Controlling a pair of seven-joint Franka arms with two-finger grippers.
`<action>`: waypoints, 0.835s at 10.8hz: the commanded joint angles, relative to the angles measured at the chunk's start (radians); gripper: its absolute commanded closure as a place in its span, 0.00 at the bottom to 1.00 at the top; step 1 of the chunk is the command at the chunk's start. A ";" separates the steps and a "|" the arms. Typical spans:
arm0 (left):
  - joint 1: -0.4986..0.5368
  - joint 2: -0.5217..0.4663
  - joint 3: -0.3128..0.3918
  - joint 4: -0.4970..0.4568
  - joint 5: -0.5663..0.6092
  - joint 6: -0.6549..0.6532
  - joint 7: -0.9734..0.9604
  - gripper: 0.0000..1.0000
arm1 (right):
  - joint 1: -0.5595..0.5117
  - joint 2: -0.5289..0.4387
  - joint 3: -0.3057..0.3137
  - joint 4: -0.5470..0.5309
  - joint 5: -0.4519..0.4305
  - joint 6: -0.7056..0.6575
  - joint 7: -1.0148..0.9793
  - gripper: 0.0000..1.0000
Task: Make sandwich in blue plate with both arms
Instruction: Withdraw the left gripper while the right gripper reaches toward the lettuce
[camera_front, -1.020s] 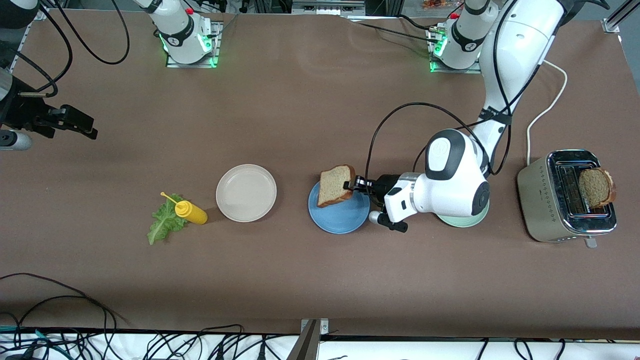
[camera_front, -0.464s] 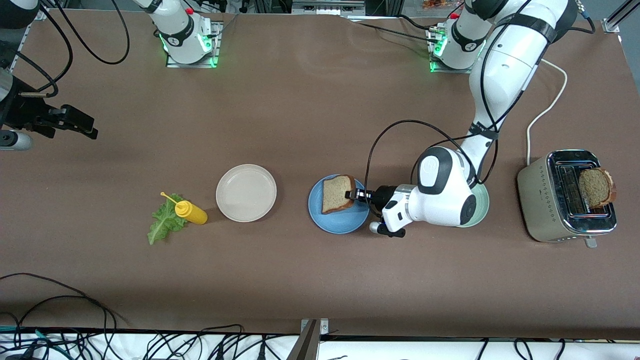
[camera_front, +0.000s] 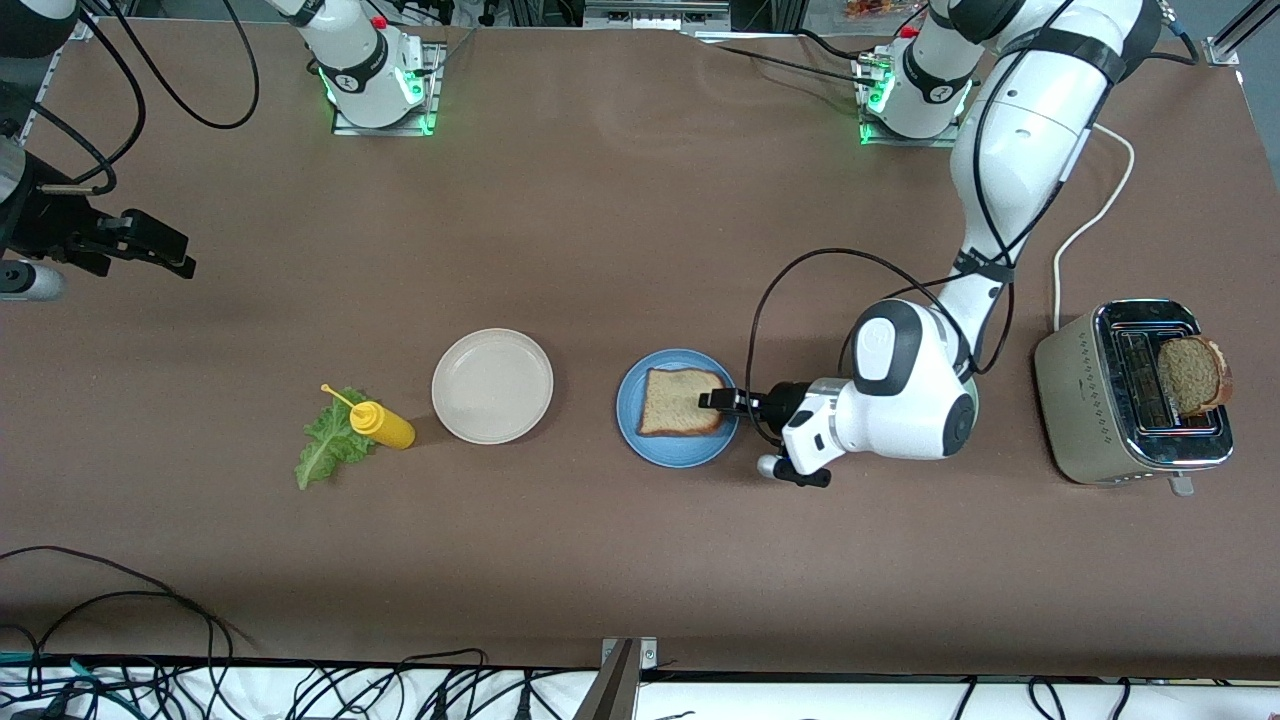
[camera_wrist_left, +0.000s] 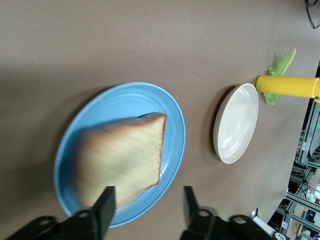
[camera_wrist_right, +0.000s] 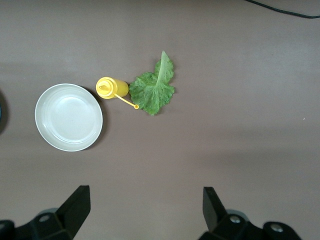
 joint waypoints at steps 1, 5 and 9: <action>0.021 -0.033 -0.002 0.004 0.119 -0.019 0.020 0.00 | 0.002 -0.014 0.003 -0.004 -0.004 -0.009 0.009 0.00; 0.084 -0.145 0.012 -0.008 0.367 -0.133 0.014 0.00 | 0.002 -0.014 0.003 -0.007 -0.004 -0.009 0.010 0.00; 0.129 -0.274 0.013 -0.010 0.678 -0.254 0.013 0.00 | 0.002 -0.008 0.003 -0.008 -0.002 -0.003 0.007 0.00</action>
